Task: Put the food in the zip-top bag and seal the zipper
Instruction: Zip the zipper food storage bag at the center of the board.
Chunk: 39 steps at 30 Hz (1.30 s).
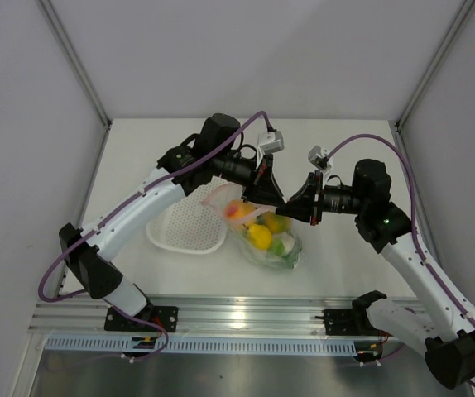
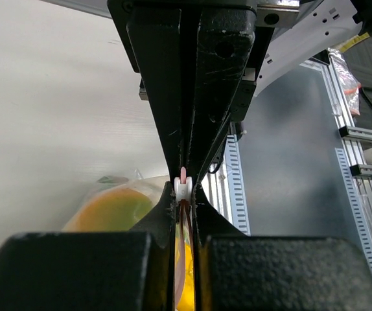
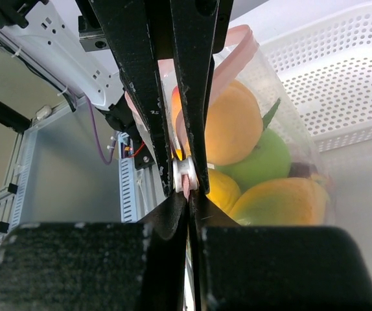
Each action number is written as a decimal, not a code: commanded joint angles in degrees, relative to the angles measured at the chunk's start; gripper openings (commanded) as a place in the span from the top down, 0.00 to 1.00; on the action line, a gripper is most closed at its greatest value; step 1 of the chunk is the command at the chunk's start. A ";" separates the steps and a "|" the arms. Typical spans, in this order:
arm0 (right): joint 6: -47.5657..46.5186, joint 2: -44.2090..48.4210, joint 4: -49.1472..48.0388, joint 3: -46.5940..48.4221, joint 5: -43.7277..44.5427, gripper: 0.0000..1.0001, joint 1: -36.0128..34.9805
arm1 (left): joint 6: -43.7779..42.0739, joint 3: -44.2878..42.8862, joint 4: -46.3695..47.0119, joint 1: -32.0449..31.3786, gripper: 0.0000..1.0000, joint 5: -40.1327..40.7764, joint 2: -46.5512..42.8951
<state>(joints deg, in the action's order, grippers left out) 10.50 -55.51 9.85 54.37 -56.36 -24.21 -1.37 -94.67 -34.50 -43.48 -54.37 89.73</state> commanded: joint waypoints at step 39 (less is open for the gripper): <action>1.82 5.59 1.03 0.03 3.02 1.00 3.90 | -5.67 -3.06 -7.95 2.70 0.99 4.02 -4.83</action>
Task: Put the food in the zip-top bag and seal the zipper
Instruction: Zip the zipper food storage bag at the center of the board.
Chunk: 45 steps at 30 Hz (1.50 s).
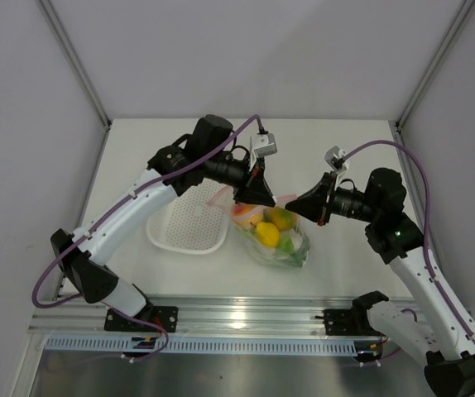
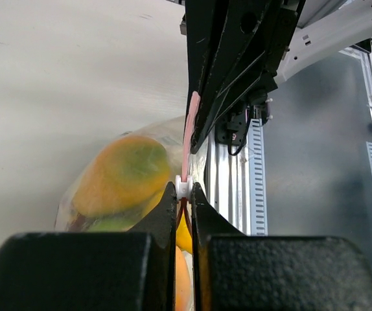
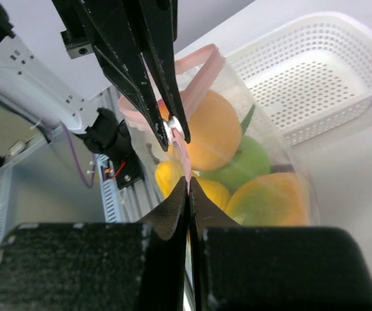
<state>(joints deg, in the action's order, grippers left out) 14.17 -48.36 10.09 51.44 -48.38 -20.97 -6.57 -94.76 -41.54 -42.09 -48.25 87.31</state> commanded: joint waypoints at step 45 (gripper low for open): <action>-4.86 -8.42 17.77 13.43 20.68 1.00 -0.57 | 2.87 0.71 0.31 1.48 0.99 15.11 -10.05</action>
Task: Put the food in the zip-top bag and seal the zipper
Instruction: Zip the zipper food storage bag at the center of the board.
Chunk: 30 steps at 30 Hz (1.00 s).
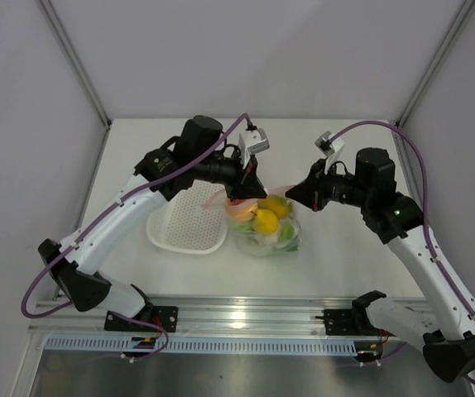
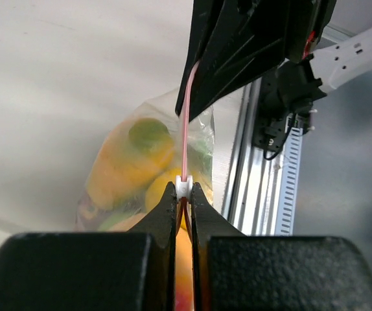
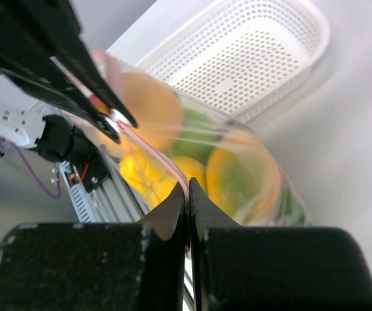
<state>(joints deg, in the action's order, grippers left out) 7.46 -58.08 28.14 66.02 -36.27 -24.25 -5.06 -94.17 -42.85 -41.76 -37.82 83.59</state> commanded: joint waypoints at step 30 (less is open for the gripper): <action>-11.59 -9.85 13.60 13.96 -9.25 0.48 -9.23 | -1.00 -2.77 -2.76 1.06 0.99 -8.06 -3.00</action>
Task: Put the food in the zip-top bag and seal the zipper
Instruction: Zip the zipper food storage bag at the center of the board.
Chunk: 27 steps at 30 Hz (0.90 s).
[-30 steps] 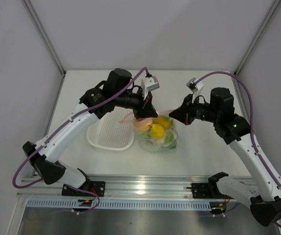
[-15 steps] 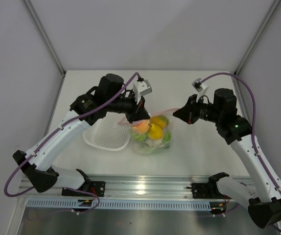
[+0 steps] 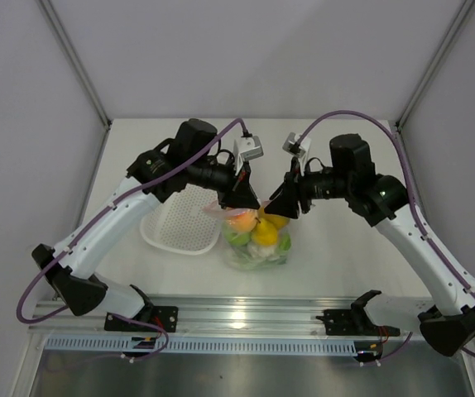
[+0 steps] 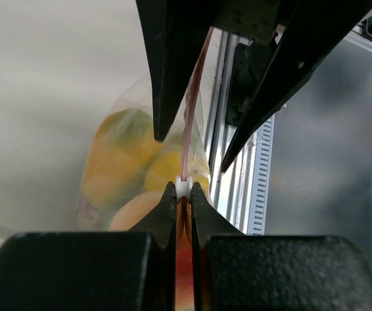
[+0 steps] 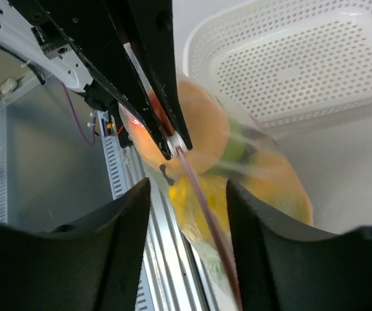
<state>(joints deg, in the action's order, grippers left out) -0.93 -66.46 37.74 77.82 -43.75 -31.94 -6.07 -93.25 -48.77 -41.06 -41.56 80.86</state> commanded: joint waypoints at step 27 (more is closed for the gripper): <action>9.01 6.69 -2.67 -9.17 36.20 1.00 3.37 | 3.08 6.24 7.82 0.28 0.99 8.86 -9.58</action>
<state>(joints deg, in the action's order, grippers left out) 7.11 -61.84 33.74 69.95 -19.53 -32.91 -3.05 -86.43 -38.94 -41.34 -33.23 76.82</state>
